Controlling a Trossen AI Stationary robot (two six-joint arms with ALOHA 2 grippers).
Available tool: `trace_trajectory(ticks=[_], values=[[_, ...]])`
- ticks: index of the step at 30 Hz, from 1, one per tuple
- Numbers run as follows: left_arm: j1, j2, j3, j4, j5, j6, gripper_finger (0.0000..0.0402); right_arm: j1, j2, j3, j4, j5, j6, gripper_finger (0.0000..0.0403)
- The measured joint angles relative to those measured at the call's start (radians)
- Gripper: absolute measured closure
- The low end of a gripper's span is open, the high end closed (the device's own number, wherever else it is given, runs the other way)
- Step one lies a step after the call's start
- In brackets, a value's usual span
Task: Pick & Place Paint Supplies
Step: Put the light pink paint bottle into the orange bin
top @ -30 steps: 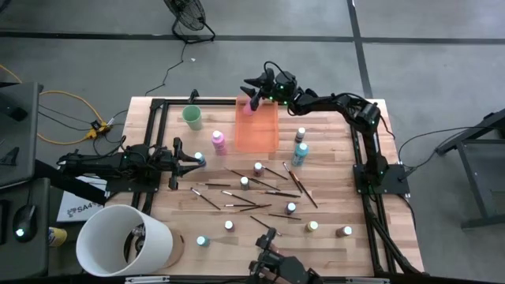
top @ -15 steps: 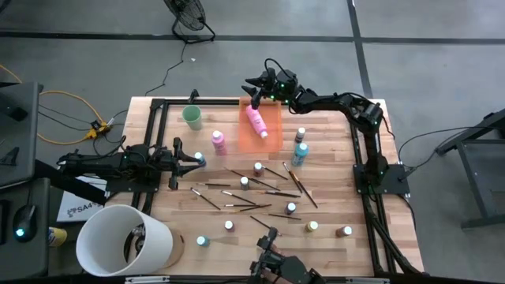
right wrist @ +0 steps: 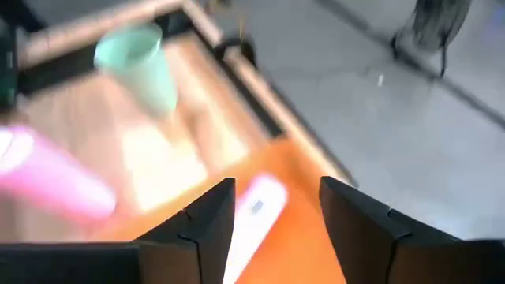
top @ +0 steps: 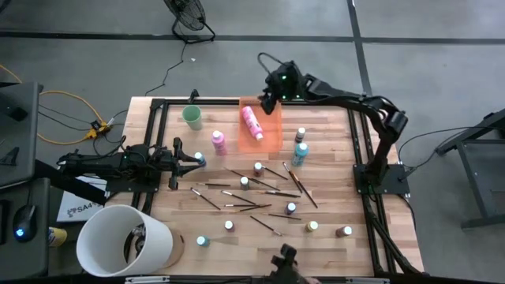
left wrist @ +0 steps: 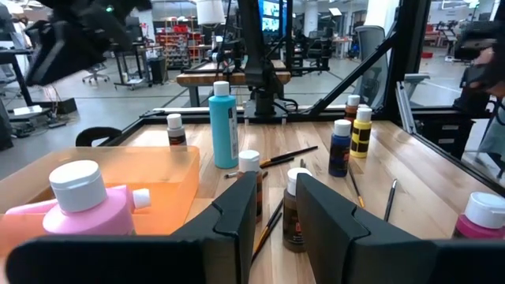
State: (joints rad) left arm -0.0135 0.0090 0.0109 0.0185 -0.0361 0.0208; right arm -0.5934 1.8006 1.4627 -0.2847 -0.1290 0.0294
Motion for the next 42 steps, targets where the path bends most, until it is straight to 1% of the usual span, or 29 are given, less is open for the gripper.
trace_trajectory(ticks=[3, 6, 10, 15, 19, 24, 29, 33, 36, 39, 42], values=[[0.0, 0.0, 0.0, 0.0, 0.0, 0.0, 0.0314, 0.04, 0.023, 0.072, -0.144, 0.019, 0.01, 0.0187], [0.0, 0.0, 0.0, 0.0, 0.0, 0.0, 0.0314, 0.055, 0.06, 0.12, -0.279, 0.016, 0.081, 0.0156], [0.0, 0.0, 0.0, 0.0, 0.0, 0.0, 0.0314, 0.064, 0.114, 0.132, -0.365, 0.007, 0.138, 0.0138], [0.0, 0.0, 0.0, 0.0, 0.0, 0.0, 0.0314, 0.085, 0.21, 0.131, -0.374, 0.0, 0.182, 0.0141], [0.0, 0.0, 0.0, 0.0, 0.0, 0.0, 0.0314, 0.114, 0.246, 0.132, -0.392, 0.007, 0.208, 0.0147], [0.0, 0.0, 0.0, 0.0, 0.0, 0.0, 0.0314, 0.156, 0.283, 0.131, -0.422, 0.131, 0.216, 0.0149], [0.0, 0.0, 0.0, 0.0, 0.0, 0.0, 0.0314, 0.162, 0.292, 0.131, -0.417, 0.166, 0.241, 0.0149], [0.0, 0.0, 0.0, 0.0, 0.0, 0.0, 0.0314, 0.161, 0.313, 0.132, -0.417, 0.174, 0.262, 0.0149], [0.0, 0.0, 0.0, 0.0, 0.0, 0.0, 0.0314, 0.162, 0.347, 0.132, -0.425, 0.146, 0.262, 0.0149], [0.0, 0.0, 0.0, -0.001, 0.0, 0.0, 0.0314, 0.162, 0.355, 0.132, -0.415, 0.133, 0.268, 0.0149], [0.0, 0.0, 0.0, -0.001, 0.0, 0.0, 0.0314, 0.162, 0.358, 0.133, -0.42, 0.138, 0.265, 0.0149]])
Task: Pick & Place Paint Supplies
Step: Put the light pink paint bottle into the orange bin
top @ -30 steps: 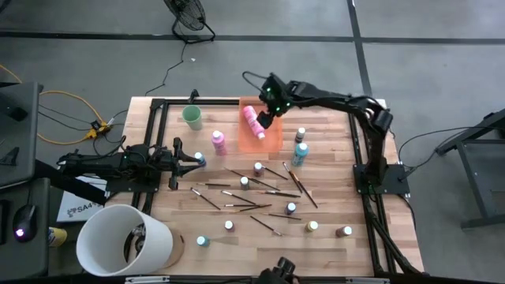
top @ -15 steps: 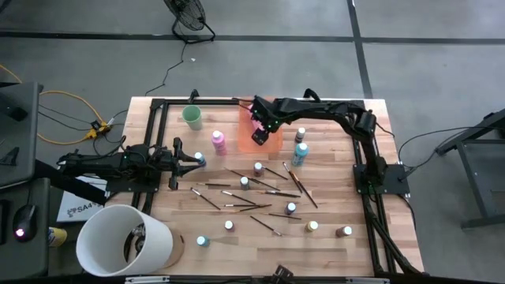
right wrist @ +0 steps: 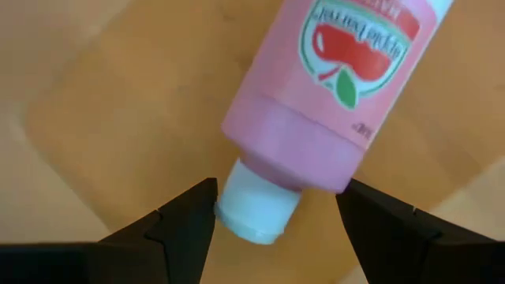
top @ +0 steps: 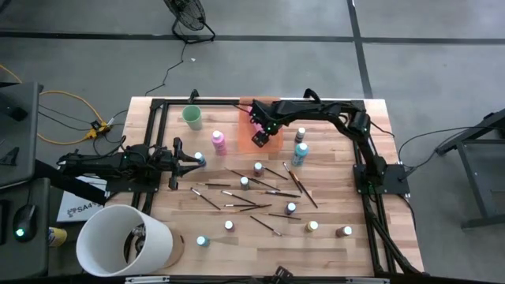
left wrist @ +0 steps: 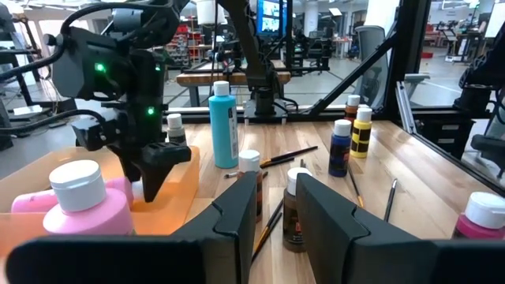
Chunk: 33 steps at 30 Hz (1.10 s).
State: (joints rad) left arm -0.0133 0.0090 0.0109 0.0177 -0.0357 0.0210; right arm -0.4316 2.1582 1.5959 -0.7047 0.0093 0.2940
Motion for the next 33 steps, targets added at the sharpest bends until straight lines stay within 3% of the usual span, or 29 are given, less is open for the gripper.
trace_trajectory(ticks=[8, 21, 33], values=[[0.0, 0.0, 0.0, 0.0, 0.0, 0.0, 0.0314, -0.002, 0.0, 0.0, 0.01, 0.015, 0.001, 0.0176], [0.0, 0.0, 0.0, 0.0, 0.0, 0.0, 0.0314, -0.003, -0.045, -0.002, 0.0, 0.017, -0.01, 0.0287], [0.0, 0.0, 0.0, 0.0, 0.0, 0.0, 0.0314, -0.003, -0.222, -0.002, 0.036, 0.077, -0.041, 0.0278]])
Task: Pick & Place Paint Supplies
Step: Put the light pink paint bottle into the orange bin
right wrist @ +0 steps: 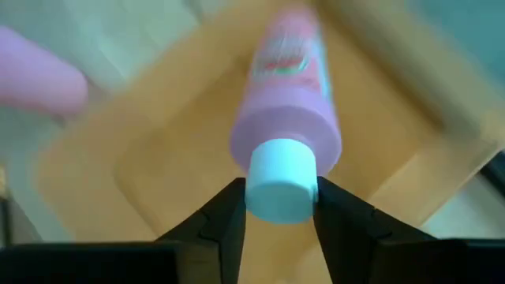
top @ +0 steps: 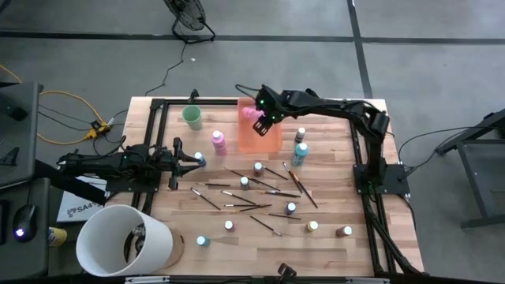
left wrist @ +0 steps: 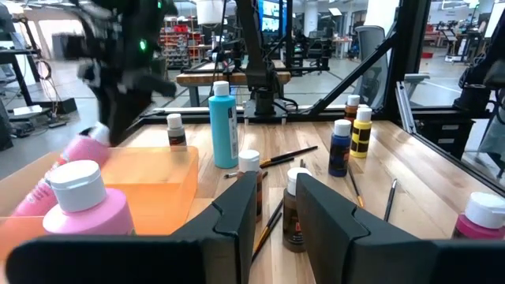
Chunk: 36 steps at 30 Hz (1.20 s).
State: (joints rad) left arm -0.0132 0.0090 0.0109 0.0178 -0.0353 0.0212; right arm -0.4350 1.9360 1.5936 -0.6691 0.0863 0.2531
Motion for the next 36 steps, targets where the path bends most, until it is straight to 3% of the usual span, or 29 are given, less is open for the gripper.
trace_trajectory(ticks=[19, 36], values=[[0.0, 0.0, 0.0, 0.0, 0.0, 0.0, 0.0314, -0.068, -0.014, 0.0, 0.244, -0.016, -0.096, 0.0284], [0.0, 0.0, 0.0, 0.0, 0.0, 0.0, 0.0314, -0.086, 0.003, 0.001, 0.261, -0.064, -0.303, 0.0279]])
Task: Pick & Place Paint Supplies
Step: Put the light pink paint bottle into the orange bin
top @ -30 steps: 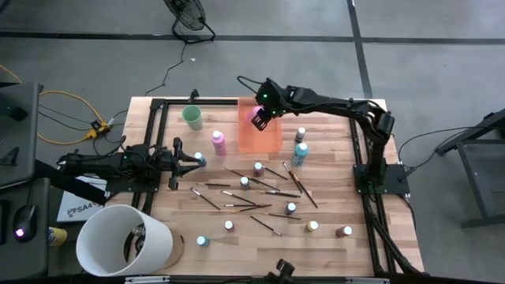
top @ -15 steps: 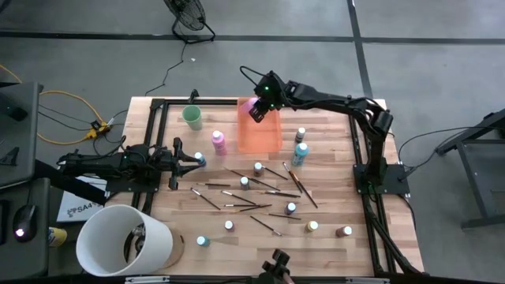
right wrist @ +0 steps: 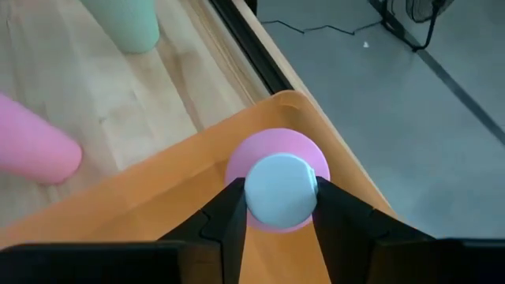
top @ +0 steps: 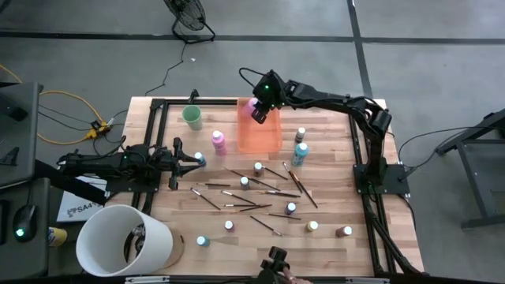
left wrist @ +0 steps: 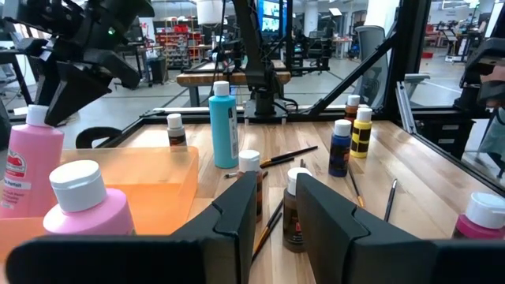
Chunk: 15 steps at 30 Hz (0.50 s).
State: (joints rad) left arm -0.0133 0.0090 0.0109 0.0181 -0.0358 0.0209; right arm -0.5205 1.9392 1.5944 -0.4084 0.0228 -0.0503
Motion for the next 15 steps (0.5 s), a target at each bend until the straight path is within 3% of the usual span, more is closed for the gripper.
trace_trajectory(ticks=[15], values=[[0.0, 0.0, 0.0, 0.0, 0.0, 0.0, 0.0314, -0.012, 0.0, 0.0, 0.028, -0.006, -0.058, 0.0278]])
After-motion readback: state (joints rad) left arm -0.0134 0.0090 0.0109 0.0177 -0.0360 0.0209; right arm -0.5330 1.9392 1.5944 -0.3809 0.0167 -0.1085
